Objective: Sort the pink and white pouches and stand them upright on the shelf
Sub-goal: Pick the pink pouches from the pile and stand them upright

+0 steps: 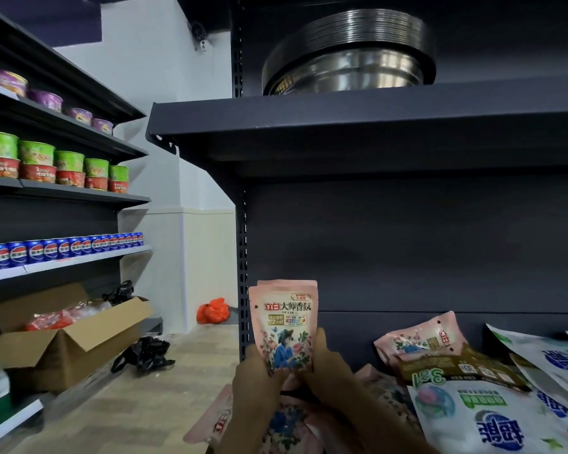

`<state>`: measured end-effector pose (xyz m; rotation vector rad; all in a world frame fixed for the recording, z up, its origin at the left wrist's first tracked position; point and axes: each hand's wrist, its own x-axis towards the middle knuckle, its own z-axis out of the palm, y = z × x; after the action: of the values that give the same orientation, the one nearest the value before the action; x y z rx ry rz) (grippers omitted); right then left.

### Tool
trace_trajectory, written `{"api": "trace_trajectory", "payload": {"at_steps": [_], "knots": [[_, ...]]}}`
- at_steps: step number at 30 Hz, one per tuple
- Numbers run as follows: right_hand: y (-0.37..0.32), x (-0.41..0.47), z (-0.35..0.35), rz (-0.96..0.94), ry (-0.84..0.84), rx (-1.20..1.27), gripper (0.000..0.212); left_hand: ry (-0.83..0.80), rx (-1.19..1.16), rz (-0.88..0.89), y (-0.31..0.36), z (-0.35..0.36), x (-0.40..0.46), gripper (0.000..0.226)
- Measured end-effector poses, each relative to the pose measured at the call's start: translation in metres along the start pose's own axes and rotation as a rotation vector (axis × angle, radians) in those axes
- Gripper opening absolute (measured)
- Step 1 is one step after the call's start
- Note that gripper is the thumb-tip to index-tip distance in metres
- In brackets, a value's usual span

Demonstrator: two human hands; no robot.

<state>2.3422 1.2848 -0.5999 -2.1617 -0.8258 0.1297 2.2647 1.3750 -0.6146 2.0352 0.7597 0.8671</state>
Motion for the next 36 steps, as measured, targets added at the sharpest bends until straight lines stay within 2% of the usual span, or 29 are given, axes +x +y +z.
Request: {"api": "trace_trajectory", "payload": {"at_steps": [4, 9, 16, 22, 28, 33, 36], "knots": [[-0.001, 0.006, 0.000, 0.005, 0.038, -0.008, 0.036, -0.002, 0.035, -0.012, 0.000, 0.002, 0.009, 0.035], [-0.001, 0.010, -0.001, 0.013, 0.085, -0.004, 0.028, -0.022, 0.085, 0.000, 0.003, 0.006, 0.013, 0.032], [-0.004, 0.013, -0.004, 0.017, 0.085, 0.009, 0.032, 0.006, 0.082, 0.057, 0.003, 0.008, 0.018, 0.026], [-0.002, 0.008, -0.003, 0.012, 0.092, 0.002, 0.028, -0.038, 0.126, 0.079, -0.001, 0.007, 0.019, 0.036], [-0.003, 0.003, -0.005, 0.027, 0.095, -0.006, 0.040, -0.067, 0.169, 0.061, 0.000, 0.008, 0.019, 0.045], [-0.005, 0.001, -0.006, 0.061, 0.098, -0.036, 0.043, -0.088, 0.235, -0.009, 0.003, -0.004, 0.019, 0.079], [-0.007, 0.001, -0.007, 0.072, 0.078, -0.066, 0.044, -0.134, 0.319, -0.097, 0.003, -0.015, 0.016, 0.078]]}}
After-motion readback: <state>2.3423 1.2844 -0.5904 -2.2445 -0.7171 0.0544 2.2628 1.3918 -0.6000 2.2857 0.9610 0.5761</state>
